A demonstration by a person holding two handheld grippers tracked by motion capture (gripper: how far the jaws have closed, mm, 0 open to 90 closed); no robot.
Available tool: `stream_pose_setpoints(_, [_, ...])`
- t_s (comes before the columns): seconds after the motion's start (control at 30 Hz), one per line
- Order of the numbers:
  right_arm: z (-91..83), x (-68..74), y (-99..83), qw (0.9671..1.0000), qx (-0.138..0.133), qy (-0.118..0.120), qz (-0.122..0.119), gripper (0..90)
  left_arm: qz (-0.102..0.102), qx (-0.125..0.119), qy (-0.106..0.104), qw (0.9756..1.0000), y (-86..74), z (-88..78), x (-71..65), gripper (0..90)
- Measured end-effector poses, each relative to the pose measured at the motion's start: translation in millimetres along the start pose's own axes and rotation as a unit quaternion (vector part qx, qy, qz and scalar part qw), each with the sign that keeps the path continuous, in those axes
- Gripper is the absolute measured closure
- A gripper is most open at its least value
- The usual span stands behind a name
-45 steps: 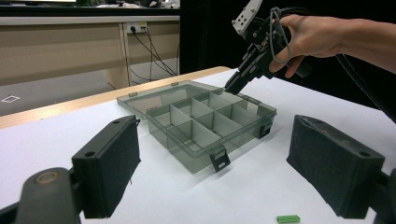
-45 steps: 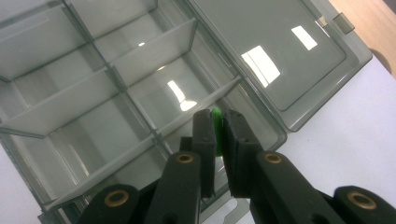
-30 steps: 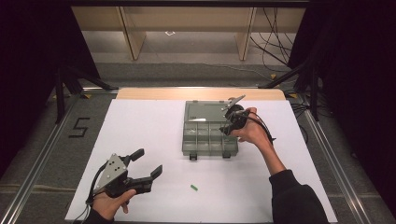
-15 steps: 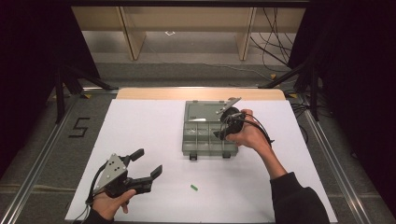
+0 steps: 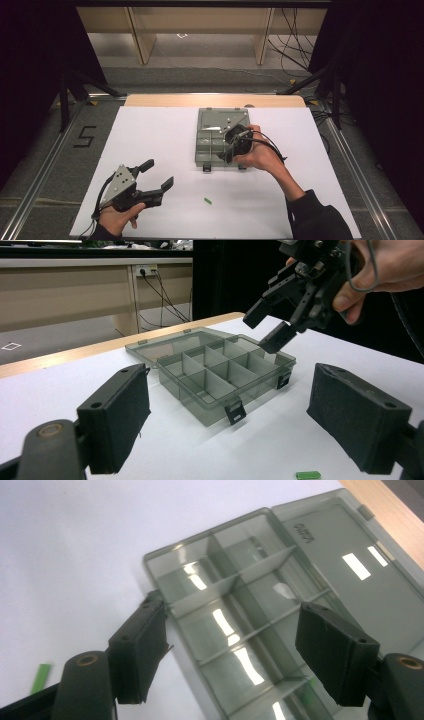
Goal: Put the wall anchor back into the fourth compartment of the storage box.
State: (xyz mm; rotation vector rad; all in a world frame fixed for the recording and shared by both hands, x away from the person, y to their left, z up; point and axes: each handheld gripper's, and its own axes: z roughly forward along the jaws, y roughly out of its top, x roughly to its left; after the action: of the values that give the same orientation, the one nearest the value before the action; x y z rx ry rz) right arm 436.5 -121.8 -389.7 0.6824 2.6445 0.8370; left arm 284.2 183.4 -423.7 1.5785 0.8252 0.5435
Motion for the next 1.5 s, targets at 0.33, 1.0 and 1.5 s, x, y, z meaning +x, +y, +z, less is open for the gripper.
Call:
stream_pose_setpoints(0.33, [0.1,25.0,-2.5,0.9992,0.001,0.023,-0.032,29.4,0.013,0.001,-0.004,0.9999,0.5,0.0,1.5,15.9])
stream_pose_setpoints(1.0, [17.2,64.0,-7.0,0.9941,0.021,0.085,-0.063,30.5,0.011,0.000,-0.002,0.9999,0.5,-0.4,1.0,15.9])
stream_pose_setpoints(1.5, [35.0,88.1,-12.7,0.9843,0.085,0.120,-0.097,39.1,0.011,0.000,-0.002,0.9999,0.5,-0.5,0.9,15.9])
